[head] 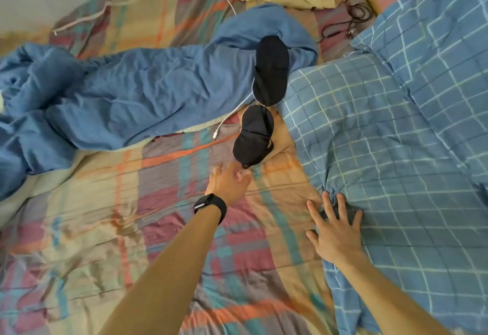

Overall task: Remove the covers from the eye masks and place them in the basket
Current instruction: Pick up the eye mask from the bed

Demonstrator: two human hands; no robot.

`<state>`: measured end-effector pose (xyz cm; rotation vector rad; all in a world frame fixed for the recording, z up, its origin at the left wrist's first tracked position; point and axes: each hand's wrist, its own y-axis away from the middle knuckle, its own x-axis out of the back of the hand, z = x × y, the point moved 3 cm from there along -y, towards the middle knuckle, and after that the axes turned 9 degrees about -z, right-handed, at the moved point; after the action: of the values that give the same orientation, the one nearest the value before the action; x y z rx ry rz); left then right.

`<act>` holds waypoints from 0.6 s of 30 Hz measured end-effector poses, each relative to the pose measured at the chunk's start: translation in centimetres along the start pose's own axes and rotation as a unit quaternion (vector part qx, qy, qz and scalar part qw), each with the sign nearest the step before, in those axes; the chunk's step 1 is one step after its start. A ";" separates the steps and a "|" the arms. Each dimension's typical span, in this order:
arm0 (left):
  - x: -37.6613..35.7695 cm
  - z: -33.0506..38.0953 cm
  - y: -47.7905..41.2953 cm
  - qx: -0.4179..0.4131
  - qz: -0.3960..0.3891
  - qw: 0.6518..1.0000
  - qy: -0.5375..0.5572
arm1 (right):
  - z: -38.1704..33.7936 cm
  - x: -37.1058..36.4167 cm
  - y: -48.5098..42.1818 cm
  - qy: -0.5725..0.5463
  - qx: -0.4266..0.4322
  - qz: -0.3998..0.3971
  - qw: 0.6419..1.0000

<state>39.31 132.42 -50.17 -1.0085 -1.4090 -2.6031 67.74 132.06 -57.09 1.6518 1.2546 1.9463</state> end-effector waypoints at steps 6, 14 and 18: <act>-0.2 2.7 -4.8 0.010 0.051 0.995 0.080 | 0.2 -0.8 -1.1 -0.010 0.001 0.012 1.000; 1.5 3.0 5.2 0.007 0.184 0.960 0.211 | -0.4 3.6 0.3 -0.054 -0.011 -0.120 0.991; 3.0 1.3 13.3 -0.002 0.145 0.957 0.252 | -2.6 7.9 5.6 -0.149 0.057 -0.014 0.987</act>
<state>41.63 126.32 -38.15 -0.4500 -1.0421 -2.4000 64.70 133.24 -47.59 1.8872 1.2808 1.5622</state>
